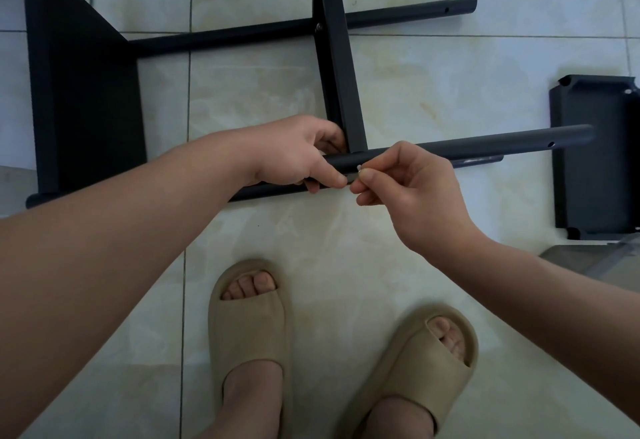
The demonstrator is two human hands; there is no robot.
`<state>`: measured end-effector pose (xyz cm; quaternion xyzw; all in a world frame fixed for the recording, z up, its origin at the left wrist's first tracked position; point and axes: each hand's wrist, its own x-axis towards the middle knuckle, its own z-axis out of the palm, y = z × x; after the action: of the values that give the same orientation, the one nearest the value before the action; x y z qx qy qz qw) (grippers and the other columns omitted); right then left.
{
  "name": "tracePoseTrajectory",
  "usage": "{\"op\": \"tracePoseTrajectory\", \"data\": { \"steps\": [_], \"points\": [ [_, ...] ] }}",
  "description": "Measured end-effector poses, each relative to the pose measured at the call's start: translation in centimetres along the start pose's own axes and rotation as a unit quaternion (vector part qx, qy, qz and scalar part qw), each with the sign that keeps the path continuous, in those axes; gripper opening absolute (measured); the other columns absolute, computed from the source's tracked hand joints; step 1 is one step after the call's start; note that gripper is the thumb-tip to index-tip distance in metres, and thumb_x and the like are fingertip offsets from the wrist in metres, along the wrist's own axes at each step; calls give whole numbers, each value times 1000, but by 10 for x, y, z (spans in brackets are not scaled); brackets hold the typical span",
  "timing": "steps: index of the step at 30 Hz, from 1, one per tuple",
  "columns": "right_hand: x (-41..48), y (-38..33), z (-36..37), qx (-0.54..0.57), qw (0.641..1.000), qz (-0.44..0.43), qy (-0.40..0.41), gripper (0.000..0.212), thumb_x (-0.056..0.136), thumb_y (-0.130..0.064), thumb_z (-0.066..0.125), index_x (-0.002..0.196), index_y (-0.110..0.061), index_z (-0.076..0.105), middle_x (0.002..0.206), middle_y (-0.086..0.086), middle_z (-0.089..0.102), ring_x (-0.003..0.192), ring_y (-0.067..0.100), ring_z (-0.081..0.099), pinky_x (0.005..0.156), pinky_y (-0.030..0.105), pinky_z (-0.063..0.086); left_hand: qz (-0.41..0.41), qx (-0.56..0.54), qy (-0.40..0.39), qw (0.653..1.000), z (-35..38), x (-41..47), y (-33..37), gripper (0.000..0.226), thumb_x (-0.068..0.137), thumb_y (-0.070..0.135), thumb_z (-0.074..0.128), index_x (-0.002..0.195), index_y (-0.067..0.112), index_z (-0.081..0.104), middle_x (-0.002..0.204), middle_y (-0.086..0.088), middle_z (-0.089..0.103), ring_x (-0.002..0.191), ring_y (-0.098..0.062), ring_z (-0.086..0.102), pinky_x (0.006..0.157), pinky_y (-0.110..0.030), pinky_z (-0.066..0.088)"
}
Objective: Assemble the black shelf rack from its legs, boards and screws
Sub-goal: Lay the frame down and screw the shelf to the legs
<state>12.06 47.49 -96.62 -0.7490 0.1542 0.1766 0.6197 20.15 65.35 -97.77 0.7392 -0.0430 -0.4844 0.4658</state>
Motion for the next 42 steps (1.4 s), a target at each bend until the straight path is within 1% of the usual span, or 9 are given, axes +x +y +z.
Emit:
{"op": "tracePoseTrajectory", "data": {
  "steps": [12,15,18,21,23,25,31,36,42],
  "points": [
    [-5,3,7,38,999,5,28,16,97,2,61,84,-8,63,68,-1,73,61,11,67,66,20,56,-3,18,0,1000,-2,-1,-1,41,85,10,77,123,16,62,121,0,67,104,-36,68,92,-49,56],
    [-4,1,7,-13,999,8,32,15,97,-2,62,85,-9,63,70,-3,74,62,10,69,68,22,58,-9,31,-8,999,-4,-2,1,40,85,10,75,123,17,62,121,1,67,93,-30,70,90,-47,56],
    [0,-2,5,-110,994,-8,20,18,97,-7,62,82,-17,60,72,-8,74,65,9,70,67,22,56,-13,26,-4,1000,-5,-4,4,27,92,13,66,119,11,64,105,-5,69,72,-18,67,73,-35,52],
    [3,-8,3,-201,979,-36,0,22,96,-12,63,78,-24,59,72,-15,73,66,5,69,56,15,48,-30,19,25,999,-4,-4,6,30,101,36,53,106,10,68,98,-1,71,70,-18,71,77,-34,53],
    [5,-9,0,-244,968,-54,8,20,94,-17,67,77,-25,60,71,-11,72,67,9,67,63,27,54,-43,25,48,998,-2,-1,5,45,101,51,46,103,13,70,104,3,73,70,-19,73,83,-33,54],
    [6,-10,-3,-301,951,-71,14,18,92,-25,70,78,-24,60,69,-8,69,72,16,64,68,39,54,-38,26,69,997,0,2,2,47,101,53,46,104,13,71,105,2,74,67,-19,73,80,-29,56],
    [18,-12,-17,-511,831,-218,40,39,85,-49,71,101,-15,67,98,3,60,94,31,54,83,41,38,0,16,102,995,5,4,-5,32,103,45,49,99,20,67,96,-3,74,61,-21,70,80,-36,58],
    [26,-5,-30,-541,828,-148,-19,60,83,-74,43,98,-20,66,83,-3,63,83,24,54,88,37,35,56,105,175,977,18,2,-10,34,103,44,46,85,19,61,52,6,58,45,-13,61,48,-21,42],
    [13,7,-25,-555,820,-139,-9,60,80,-75,40,93,-22,63,79,-5,62,81,24,56,81,38,36,68,136,131,980,20,-4,-13,39,103,43,47,86,11,59,48,1,56,43,-13,59,53,-28,43]
  ]
}}
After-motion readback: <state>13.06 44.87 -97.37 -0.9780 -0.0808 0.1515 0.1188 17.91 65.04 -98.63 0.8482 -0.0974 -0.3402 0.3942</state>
